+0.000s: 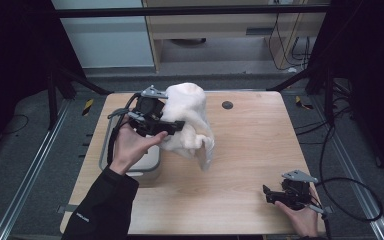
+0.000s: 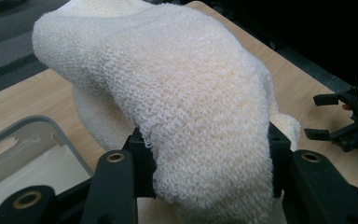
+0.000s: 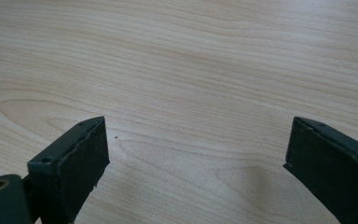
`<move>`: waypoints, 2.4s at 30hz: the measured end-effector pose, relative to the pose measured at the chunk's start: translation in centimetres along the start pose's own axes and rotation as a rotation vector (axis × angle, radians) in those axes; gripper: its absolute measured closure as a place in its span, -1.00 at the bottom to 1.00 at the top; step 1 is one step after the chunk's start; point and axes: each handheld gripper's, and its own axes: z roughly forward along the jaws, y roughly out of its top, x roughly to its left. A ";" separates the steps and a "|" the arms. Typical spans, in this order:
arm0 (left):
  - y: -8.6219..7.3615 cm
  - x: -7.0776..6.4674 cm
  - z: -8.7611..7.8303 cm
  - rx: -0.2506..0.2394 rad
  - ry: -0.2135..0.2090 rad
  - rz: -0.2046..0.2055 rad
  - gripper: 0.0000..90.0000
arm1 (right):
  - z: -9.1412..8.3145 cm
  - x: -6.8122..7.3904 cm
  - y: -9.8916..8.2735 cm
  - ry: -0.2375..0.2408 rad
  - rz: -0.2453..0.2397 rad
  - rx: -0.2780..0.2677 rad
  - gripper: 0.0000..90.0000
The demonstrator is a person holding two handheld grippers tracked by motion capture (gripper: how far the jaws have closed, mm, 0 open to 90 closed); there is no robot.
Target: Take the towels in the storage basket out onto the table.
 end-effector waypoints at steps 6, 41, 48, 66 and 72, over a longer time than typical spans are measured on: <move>0.0 -0.6 1.1 0.010 -0.006 0.006 0.16 | 0.0 0.0 0.0 0.002 0.001 -0.001 -0.87; -3.1 -2.6 12.0 0.122 -0.090 0.011 0.15 | -0.1 -0.1 0.0 -0.008 -0.002 -0.005 -0.87; -4.0 -2.7 14.0 0.146 -0.100 -0.002 0.13 | 0.0 -0.1 -0.1 -0.008 0.000 -0.005 -0.87; -5.5 -3.3 16.9 0.185 -0.088 0.001 0.01 | 0.0 -0.1 -0.1 -0.013 -0.008 -0.001 -0.88; -6.1 -3.2 17.6 0.192 -0.087 -0.006 -0.08 | 0.1 -0.1 -0.1 -0.015 -0.013 -0.001 -0.89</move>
